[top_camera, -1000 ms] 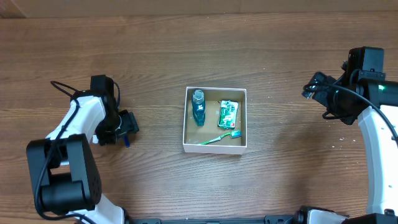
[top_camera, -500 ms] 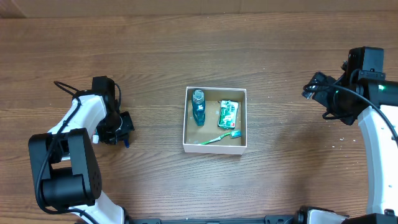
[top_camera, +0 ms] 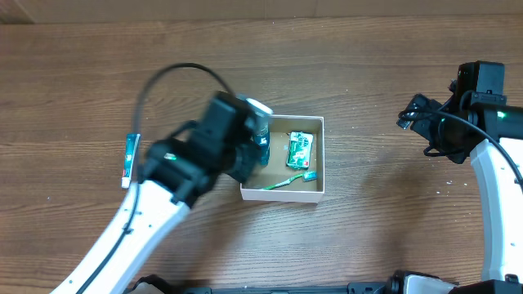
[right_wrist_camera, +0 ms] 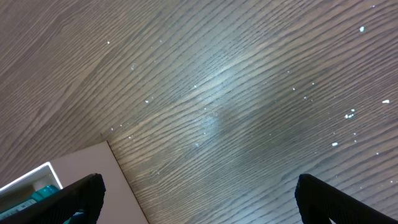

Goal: Pack container
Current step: 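Drop the razor into the box next to the toothbrush, then grasp the teal toothpaste tube with the left gripper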

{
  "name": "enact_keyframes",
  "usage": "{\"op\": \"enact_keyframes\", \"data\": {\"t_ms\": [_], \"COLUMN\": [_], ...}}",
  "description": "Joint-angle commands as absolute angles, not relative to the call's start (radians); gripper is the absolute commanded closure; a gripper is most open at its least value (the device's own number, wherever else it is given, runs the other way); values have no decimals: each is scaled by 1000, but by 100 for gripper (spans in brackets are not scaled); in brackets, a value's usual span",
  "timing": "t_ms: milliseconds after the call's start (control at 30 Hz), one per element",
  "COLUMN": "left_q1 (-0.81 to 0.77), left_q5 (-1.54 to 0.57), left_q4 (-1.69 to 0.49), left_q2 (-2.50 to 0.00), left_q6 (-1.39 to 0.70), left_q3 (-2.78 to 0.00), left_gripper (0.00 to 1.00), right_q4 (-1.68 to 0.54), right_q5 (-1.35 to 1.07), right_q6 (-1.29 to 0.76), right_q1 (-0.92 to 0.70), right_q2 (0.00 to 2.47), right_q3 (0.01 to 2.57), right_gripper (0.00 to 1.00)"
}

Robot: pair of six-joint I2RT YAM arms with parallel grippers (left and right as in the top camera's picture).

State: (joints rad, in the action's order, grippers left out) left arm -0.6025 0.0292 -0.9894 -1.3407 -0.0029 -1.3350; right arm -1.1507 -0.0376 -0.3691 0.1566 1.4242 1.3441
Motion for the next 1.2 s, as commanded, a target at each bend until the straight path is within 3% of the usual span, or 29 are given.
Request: {"op": "enact_keyframes", "data": {"t_ms": [0, 233, 267, 333, 433, 567, 600, 633, 700, 933, 1067, 1167], "left_q1": [-743, -751, -751, -751, -751, -737, -721, -684, -534, 155, 341, 371], "left_q5": [63, 62, 62, 62, 64, 235, 276, 300, 299, 135, 67, 25], "left_q4": [-937, -867, -871, -873, -996, -1280, -1301, -1314, -1344, -1316, -1136, -1063], "left_q2": [-1435, -1800, -1824, -1819, -1776, -1634, -1597, -1542, -1459, -1456, -1568, -1700], "left_q6": [143, 125, 123, 123, 124, 24, -11, -57, -139, -199, -198, -179], "left_q3": [-1336, -1336, -1336, -1341, -1444, -1699, -1720, -1724, -1724, -1589, -1336, -1289], "left_gripper": [96, 96, 91, 62, 50, 45, 37, 25, 11, 3, 0, 0], "right_q4": [-1146, -1153, -1153, -1153, -1153, -1153, -1153, -1153, -1153, -1153, -1153, -1153], "right_q5": [-40, -47, -47, -47, -47, -47, -47, -47, -47, -47, -47, -47], "right_q6": [-366, -366, -366, -366, -366, -362, -362, -362, -362, -362, -362, -362], "right_q1": [158, 158, 158, 158, 158, 158, 158, 158, 158, 158, 158, 158], "right_q2": [1422, 1422, 1422, 1422, 1422, 1422, 1422, 1422, 1422, 1422, 1422, 1422], "right_q3": [1345, 1345, 1345, 1345, 1345, 1345, 1345, 1345, 1345, 1345, 1345, 1345], "right_gripper": [0, 0, 0, 0, 0, 0, 0, 0, 0, 0, 0, 0]}}
